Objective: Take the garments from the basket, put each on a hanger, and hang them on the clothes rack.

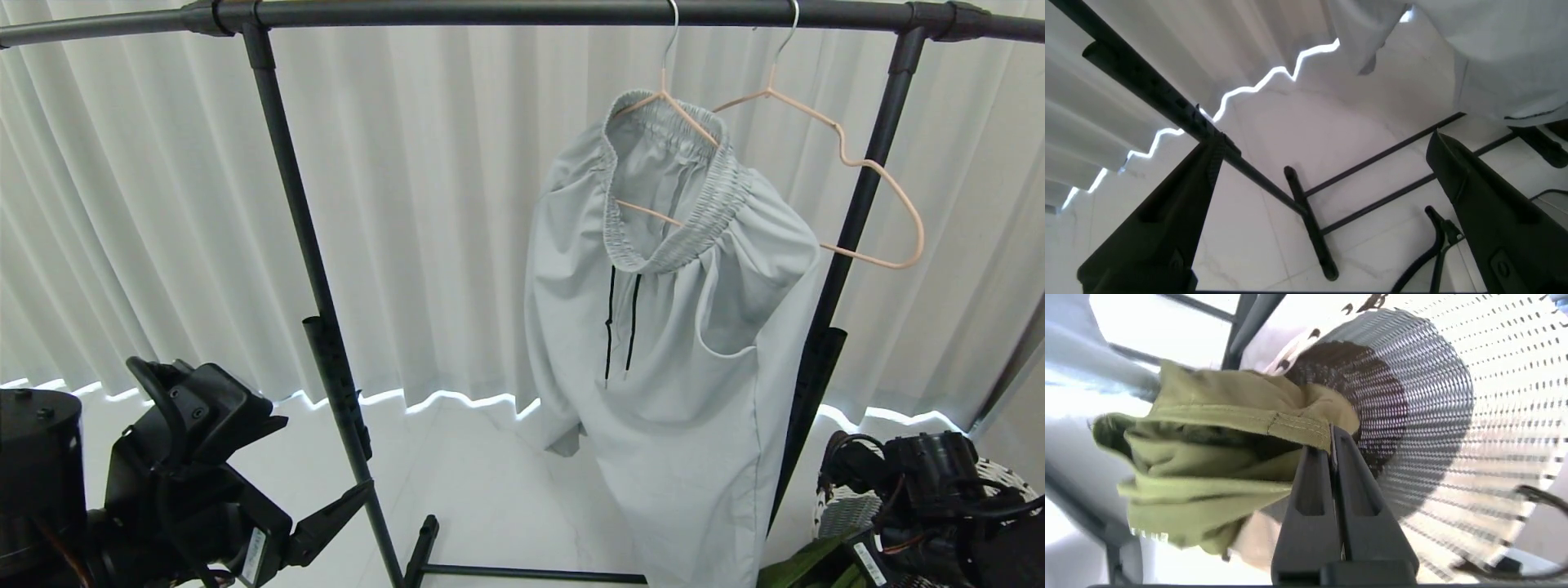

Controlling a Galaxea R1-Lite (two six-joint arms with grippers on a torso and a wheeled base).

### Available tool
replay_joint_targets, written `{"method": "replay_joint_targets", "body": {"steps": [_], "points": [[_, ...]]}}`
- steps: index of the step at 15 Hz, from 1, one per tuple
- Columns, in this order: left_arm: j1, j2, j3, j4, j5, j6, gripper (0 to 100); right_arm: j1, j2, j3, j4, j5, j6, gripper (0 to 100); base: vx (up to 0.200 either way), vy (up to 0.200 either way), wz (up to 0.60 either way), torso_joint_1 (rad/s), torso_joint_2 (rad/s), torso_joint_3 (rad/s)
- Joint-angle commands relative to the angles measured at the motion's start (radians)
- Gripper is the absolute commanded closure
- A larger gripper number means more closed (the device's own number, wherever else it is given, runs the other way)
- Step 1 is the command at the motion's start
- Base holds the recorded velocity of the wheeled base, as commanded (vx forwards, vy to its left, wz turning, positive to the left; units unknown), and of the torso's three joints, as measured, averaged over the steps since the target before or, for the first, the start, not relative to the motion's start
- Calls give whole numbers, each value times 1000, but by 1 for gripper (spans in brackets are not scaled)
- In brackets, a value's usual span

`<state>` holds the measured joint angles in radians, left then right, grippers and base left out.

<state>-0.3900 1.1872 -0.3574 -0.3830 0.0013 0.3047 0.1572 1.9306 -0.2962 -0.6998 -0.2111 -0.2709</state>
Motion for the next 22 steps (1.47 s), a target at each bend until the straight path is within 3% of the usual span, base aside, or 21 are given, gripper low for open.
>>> {"method": "replay_joint_targets", "body": {"steps": [1,5,7,10,16,20,22], "points": [[0,2,0,-1,0,2,0,22,-240,-192,290,7,-5,100,0,0,0,0,0,0],[0,-12,0,-1,0,5,0,123,-467,-577,855,9,5,100,0,0,0,0,0,0],[0,-20,0,-2,-1,5,0,188,-509,-709,974,9,35,100,0,0,0,0,0,0],[2,-44,17,-1,0,7,0,260,-535,-822,1053,9,41,100,-200,0,0,7,2,-1],[0,-66,23,-2,0,7,0,360,-542,-899,1097,7,48,100,-200,0,0,-2,-1,2],[-12,-74,23,-4,-4,5,0,466,-526,-936,1099,9,108,100,-100,0,0,1,1,1],[-76,-84,25,-4,-12,-1,0,524,-521,-949,1094,9,159,100,0,0,0,0,0,0]]}}
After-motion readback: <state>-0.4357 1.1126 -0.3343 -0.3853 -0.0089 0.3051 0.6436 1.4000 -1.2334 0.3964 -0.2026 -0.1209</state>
